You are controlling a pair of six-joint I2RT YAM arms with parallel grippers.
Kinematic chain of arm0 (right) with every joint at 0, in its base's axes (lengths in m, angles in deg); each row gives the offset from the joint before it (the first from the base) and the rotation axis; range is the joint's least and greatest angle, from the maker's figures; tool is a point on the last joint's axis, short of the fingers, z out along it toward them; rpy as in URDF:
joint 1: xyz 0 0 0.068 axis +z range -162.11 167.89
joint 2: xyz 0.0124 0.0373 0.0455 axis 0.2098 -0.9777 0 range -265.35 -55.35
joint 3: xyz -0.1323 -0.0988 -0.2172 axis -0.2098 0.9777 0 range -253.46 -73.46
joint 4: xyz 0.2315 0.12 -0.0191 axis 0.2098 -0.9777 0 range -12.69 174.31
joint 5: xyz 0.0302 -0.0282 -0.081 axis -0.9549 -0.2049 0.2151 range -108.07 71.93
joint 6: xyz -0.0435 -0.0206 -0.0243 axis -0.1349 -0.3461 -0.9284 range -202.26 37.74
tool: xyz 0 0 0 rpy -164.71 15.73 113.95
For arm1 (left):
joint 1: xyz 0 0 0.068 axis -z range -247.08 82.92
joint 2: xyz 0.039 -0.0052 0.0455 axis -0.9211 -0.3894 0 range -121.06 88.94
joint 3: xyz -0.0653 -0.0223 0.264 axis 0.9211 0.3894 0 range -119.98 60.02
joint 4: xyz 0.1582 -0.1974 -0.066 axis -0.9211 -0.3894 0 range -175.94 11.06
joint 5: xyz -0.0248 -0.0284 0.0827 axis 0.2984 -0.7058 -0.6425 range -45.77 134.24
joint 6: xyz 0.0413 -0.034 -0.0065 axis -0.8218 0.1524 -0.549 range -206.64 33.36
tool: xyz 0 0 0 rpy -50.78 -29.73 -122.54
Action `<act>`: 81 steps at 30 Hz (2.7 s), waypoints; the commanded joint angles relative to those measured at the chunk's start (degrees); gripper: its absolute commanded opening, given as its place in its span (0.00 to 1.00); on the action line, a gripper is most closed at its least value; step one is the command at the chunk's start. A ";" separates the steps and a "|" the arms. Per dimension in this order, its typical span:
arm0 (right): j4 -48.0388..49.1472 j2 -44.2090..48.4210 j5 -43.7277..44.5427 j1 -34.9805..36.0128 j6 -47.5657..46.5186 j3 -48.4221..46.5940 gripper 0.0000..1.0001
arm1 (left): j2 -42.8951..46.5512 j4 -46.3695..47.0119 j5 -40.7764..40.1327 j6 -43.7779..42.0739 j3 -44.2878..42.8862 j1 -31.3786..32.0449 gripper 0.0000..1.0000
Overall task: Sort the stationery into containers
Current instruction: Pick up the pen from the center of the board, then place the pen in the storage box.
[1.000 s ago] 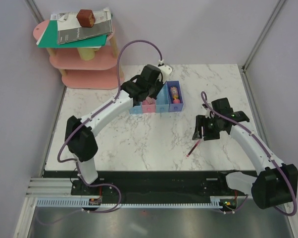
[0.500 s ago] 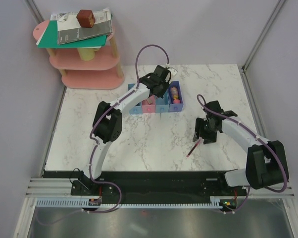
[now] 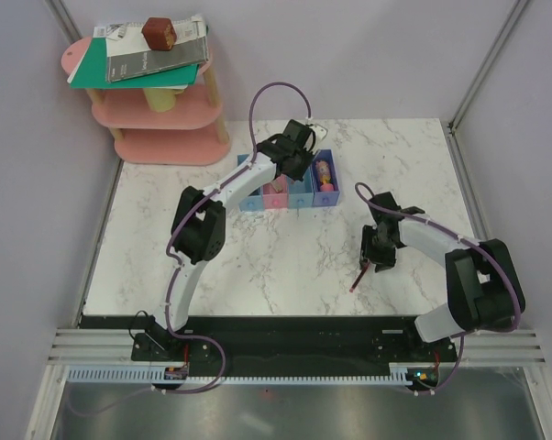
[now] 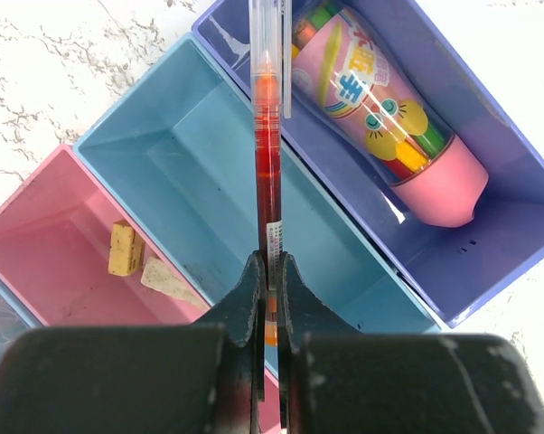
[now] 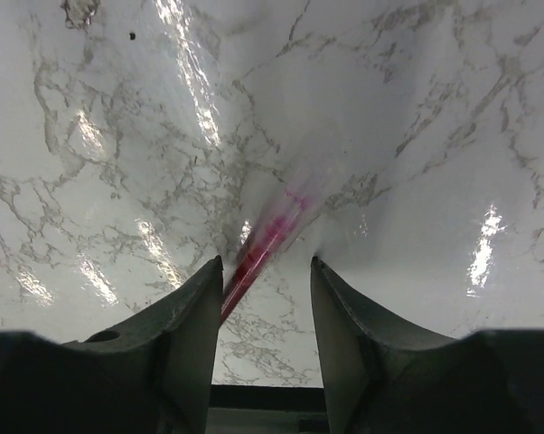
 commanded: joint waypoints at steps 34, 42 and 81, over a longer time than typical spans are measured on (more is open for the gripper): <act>2.84 1.81 5.86 2.62 -7.66 -18.92 0.00 | 15.33 3.26 3.46 -0.73 7.28 -1.51 0.45; 5.20 -0.81 4.47 2.45 -10.65 -29.81 0.00 | 37.66 3.17 6.36 -5.56 32.64 -1.51 0.45; 5.74 -48.63 0.42 10.88 -21.20 -75.97 0.11 | 65.72 2.56 0.92 -9.00 59.15 -3.44 0.46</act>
